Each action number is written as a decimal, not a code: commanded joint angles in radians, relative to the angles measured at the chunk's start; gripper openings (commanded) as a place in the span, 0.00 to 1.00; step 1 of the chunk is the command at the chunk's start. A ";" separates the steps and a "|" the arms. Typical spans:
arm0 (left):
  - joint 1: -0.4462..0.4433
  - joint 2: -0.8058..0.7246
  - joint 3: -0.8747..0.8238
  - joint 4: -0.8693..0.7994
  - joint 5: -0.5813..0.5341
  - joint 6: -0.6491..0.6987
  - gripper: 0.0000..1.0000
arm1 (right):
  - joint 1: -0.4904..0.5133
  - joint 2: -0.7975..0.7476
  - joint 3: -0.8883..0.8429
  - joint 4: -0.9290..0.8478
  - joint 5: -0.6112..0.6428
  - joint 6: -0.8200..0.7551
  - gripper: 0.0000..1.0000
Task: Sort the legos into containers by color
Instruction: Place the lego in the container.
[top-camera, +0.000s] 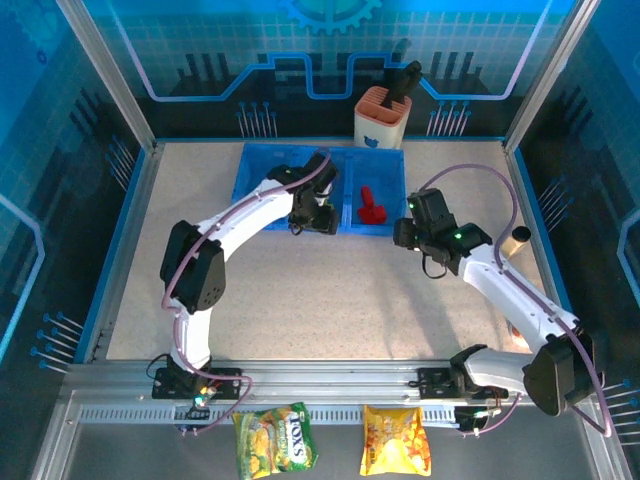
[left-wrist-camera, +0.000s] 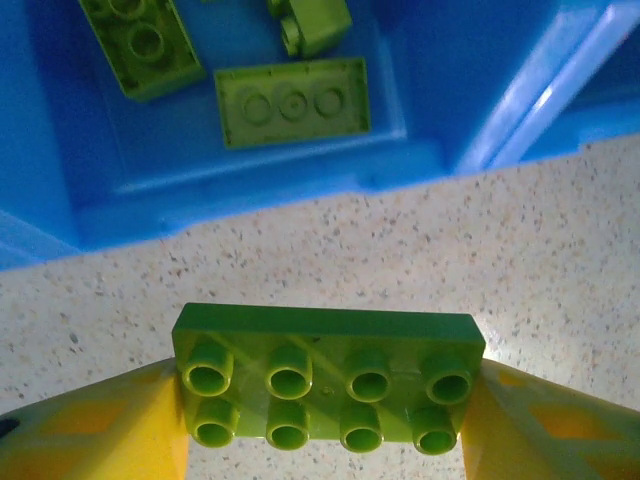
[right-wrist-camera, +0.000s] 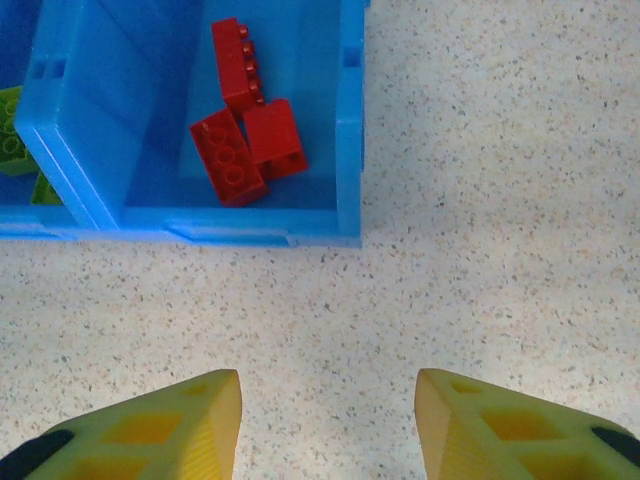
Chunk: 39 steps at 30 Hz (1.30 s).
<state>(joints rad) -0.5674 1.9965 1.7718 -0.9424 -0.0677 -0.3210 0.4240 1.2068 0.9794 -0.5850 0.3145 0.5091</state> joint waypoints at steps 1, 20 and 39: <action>0.023 0.052 0.100 -0.054 -0.014 0.048 0.64 | -0.015 -0.040 -0.025 -0.044 0.019 0.023 0.51; 0.129 0.418 0.636 -0.051 -0.041 0.070 0.64 | -0.010 -0.217 -0.094 -0.175 0.060 0.054 0.51; 0.152 0.513 0.498 0.317 -0.046 0.059 0.66 | -0.008 -0.271 -0.145 -0.210 0.077 0.072 0.51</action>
<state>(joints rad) -0.4160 2.4756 2.2749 -0.6708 -0.0940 -0.2592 0.4244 0.9524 0.8448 -0.7677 0.3706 0.5613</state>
